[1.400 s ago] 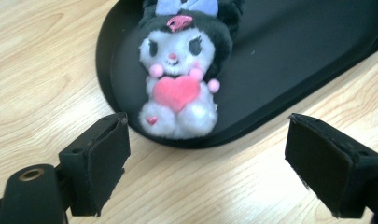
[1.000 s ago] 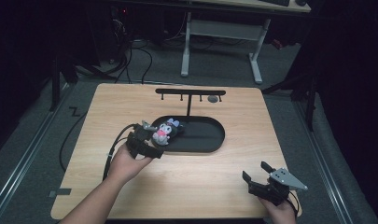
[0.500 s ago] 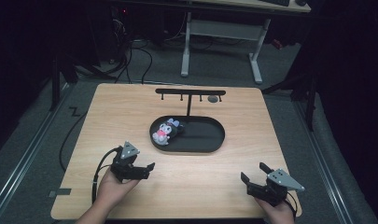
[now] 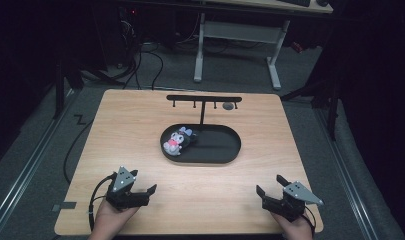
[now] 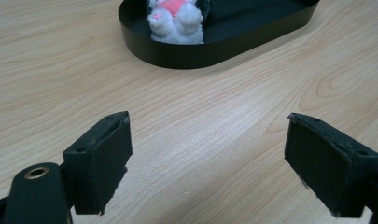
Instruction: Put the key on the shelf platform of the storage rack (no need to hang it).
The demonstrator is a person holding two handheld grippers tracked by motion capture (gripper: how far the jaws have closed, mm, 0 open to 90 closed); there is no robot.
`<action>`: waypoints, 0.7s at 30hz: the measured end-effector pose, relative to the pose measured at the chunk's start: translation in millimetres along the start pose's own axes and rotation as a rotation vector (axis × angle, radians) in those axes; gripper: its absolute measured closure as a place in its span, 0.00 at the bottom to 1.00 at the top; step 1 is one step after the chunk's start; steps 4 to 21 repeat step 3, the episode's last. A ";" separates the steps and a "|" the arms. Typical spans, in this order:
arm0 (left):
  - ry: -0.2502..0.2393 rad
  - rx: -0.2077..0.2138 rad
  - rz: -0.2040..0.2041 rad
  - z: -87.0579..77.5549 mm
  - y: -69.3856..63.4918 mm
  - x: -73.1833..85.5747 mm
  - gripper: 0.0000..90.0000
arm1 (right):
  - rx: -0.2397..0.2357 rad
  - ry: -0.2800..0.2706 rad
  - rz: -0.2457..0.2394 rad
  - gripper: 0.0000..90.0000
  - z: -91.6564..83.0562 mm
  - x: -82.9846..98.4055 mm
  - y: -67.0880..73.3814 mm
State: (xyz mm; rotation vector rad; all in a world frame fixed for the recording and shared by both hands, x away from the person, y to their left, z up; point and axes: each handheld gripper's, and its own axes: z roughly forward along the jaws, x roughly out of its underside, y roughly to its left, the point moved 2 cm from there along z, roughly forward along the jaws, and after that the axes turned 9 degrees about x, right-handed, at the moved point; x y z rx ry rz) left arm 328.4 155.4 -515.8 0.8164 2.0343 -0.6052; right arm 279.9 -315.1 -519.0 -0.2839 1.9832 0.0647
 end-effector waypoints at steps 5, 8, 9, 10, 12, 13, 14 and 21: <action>0.004 0.013 -0.016 1.6 2.5 3.0 0.17 | -0.001 0.002 -0.006 0.16 1.2 -0.2 3.0; 0.004 0.013 -0.016 1.6 2.5 3.0 0.17 | -0.001 0.002 -0.006 0.16 1.2 -0.2 3.0; 0.004 0.013 -0.016 1.6 2.5 3.0 0.17 | -0.001 0.002 -0.006 0.16 1.2 -0.2 3.0; 0.004 0.013 -0.016 1.6 2.5 3.0 0.17 | -0.001 0.002 -0.006 0.16 1.2 -0.2 3.0; 0.004 0.013 -0.016 1.6 2.5 3.0 0.17 | -0.001 0.002 -0.006 0.16 1.2 -0.2 3.0; 0.004 0.013 -0.016 1.6 2.5 3.0 0.17 | -0.001 0.002 -0.006 0.16 1.2 -0.2 3.0; 0.004 0.013 -0.016 1.6 2.5 3.0 0.17 | -0.001 0.002 -0.006 0.16 1.2 -0.2 3.0; 0.004 0.013 -0.016 1.6 2.5 3.0 0.17 | -0.001 0.002 -0.006 0.16 1.2 -0.2 3.0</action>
